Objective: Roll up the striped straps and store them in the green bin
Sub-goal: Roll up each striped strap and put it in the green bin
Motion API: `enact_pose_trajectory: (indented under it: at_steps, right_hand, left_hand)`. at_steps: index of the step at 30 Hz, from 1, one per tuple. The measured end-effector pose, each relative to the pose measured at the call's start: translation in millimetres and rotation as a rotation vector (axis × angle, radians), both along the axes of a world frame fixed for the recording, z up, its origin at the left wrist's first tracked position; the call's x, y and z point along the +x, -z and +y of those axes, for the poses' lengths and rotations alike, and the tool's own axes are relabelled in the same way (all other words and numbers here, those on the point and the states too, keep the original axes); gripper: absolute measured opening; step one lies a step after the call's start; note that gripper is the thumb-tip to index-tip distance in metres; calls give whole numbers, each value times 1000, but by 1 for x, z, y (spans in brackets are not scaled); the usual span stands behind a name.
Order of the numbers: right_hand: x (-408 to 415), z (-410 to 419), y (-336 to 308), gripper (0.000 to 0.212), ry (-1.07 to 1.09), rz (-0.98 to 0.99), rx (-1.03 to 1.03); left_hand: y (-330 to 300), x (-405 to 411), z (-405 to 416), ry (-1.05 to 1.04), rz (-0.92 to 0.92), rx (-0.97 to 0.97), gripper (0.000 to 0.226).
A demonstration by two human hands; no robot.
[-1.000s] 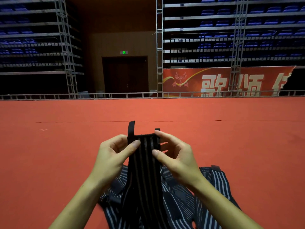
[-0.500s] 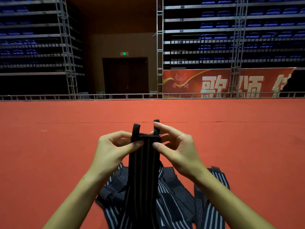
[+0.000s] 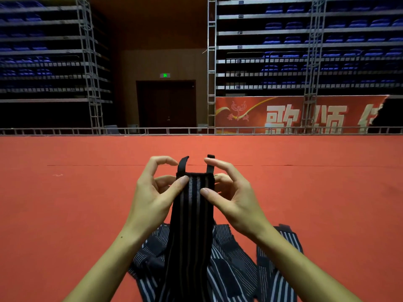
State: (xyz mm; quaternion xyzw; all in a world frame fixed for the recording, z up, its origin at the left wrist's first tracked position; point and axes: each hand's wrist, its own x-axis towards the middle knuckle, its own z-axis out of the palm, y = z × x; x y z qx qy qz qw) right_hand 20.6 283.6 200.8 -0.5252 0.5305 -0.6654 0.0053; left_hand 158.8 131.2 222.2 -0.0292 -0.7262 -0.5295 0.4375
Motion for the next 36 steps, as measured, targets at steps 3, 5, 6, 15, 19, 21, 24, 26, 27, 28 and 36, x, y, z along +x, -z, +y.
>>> enact_pose_trajectory:
  at_steps: [3, 5, 6, 15, 19, 21, 24, 26, 27, 28, 36]
  right_hand:
    - [-1, -4, -8, 57, 1, -27, -49]
    - [-2, -6, -17, 57, 36, -14, -69]
    - [-2, -7, -24, 58, 47, -1, -75]
    - [-4, -29, -103, 70, 103, 50, -126]
    - [-11, -32, -131, 73, 130, 34, -150]
    - [-13, -33, -139, 74, 119, 26, -142]
    - [-13, -34, -146, 73, 121, 14, -160]
    - [-14, -31, -148, 72, 127, 10, -162]
    - [-14, -29, -148, 71, 133, 9, -160]
    - [-15, -27, -148, 71, 143, 9, -157]
    - [-33, -24, -135, 74, 205, -32, -119]
  left_hand:
    - [-6, -1, 2, -1, 33, 19, 41]
    - [-10, -1, 2, 1, 64, 49, 50]
    - [-12, -1, 2, 4, 77, 60, 55]
    - [-36, -6, 2, 14, 132, 100, 52]
    - [-42, -8, 1, 25, 122, 152, 53]
    - [-44, -11, 2, 33, 123, 173, 52]
    - [-48, -16, 2, 53, 136, 191, 49]
    - [-44, -15, -3, 91, 86, 191, 45]
    - [-38, -14, -6, 112, 42, 185, 43]
    - [-30, -13, -9, 128, -5, 179, 42]
    - [39, 1, -36, 164, -193, 187, 51]
